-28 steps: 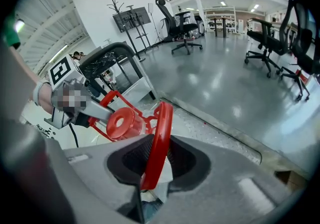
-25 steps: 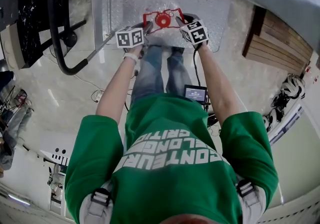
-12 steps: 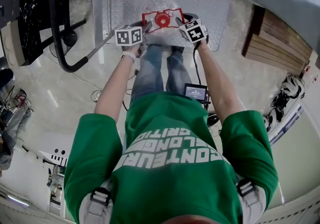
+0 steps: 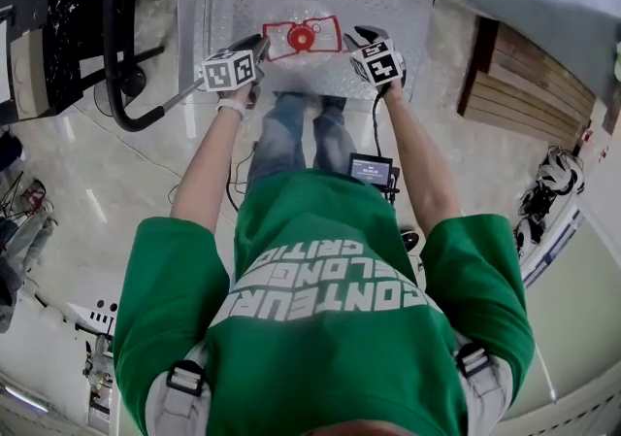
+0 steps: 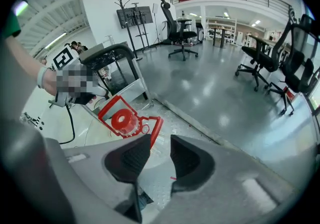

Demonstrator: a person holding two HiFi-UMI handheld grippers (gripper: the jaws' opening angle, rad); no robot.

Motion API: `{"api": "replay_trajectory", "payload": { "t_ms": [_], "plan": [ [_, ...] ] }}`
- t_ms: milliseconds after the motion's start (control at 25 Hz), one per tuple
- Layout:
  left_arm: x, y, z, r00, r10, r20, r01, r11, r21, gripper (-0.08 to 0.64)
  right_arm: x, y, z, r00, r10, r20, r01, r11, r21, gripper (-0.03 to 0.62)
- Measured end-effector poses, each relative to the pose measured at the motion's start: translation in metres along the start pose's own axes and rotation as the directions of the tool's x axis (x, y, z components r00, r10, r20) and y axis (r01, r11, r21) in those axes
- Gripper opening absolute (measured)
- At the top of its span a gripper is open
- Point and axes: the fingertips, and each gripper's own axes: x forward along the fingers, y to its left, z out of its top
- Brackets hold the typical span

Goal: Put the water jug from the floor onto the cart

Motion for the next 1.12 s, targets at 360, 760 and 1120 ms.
{"api": "replay_trajectory", "payload": {
  "t_ms": [360,760,1120],
  "plan": [
    [-0.083,-0.078,0.068,0.959,-0.040,0.281,0.007,0.993,0.119,0.020,-0.110,-0.026,0.058,0.955,-0.079,0.287,0.123,0.983,-0.138,0.008],
    [-0.144,-0.225,0.092,0.892,-0.198,0.407,0.036,0.927,0.373,0.015,-0.253,-0.038,0.093,0.838,-0.079,0.539,0.241,0.941,-0.236,-0.006],
    [-0.188,-0.312,0.110,0.813,-0.331,0.480,0.074,0.875,0.478,0.015,-0.341,-0.034,0.092,0.791,-0.046,0.610,0.298,0.899,-0.319,-0.006]
  ]
}}
